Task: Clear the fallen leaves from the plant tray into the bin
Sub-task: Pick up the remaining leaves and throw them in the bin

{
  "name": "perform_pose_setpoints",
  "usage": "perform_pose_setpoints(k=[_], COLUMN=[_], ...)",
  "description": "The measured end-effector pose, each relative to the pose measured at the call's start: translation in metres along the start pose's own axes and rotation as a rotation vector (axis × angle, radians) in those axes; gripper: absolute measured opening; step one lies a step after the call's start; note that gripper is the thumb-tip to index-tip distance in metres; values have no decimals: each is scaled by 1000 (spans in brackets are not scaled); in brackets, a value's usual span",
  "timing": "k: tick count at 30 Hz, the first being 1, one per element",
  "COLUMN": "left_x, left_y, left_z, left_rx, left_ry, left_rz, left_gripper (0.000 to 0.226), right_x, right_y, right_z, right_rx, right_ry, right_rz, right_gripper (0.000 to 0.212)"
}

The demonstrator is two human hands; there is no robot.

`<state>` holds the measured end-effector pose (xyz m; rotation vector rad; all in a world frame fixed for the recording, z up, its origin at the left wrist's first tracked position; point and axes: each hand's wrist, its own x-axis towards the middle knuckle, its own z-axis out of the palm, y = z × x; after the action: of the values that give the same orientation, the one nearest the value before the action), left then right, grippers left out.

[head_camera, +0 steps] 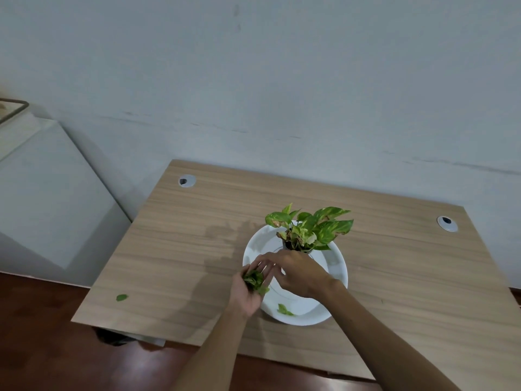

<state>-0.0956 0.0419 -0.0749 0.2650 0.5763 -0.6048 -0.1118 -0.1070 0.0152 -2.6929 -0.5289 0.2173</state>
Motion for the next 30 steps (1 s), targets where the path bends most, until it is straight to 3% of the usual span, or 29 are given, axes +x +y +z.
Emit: perform_pose_setpoints(k=[3, 7, 11, 16, 23, 30], left_x=[-1, -3, -4, -2, 1, 4], left_y=[6, 1, -6, -4, -5, -5], left_z=[-8, -15, -15, -19, -23, -24], left_rx=[-16, 31, 57, 60, 44, 10], left_ry=[11, 16, 13, 24, 44, 43], left_rz=[15, -12, -34, -20, -1, 13], left_gripper=[39, 41, 42, 47, 49, 48], right_x=[-17, -34, -36, -31, -45, -41], right_y=[15, 38, 48, 59, 71, 66], right_z=[11, 37, 61, 72, 86, 89], right_rx=[14, -90, -223, -333, -370, -300], right_ry=[34, -268, -399, -383, -250, -348], right_rz=[38, 30, -138, -319, -415, -309], right_gripper=[32, 37, 40, 41, 21, 24])
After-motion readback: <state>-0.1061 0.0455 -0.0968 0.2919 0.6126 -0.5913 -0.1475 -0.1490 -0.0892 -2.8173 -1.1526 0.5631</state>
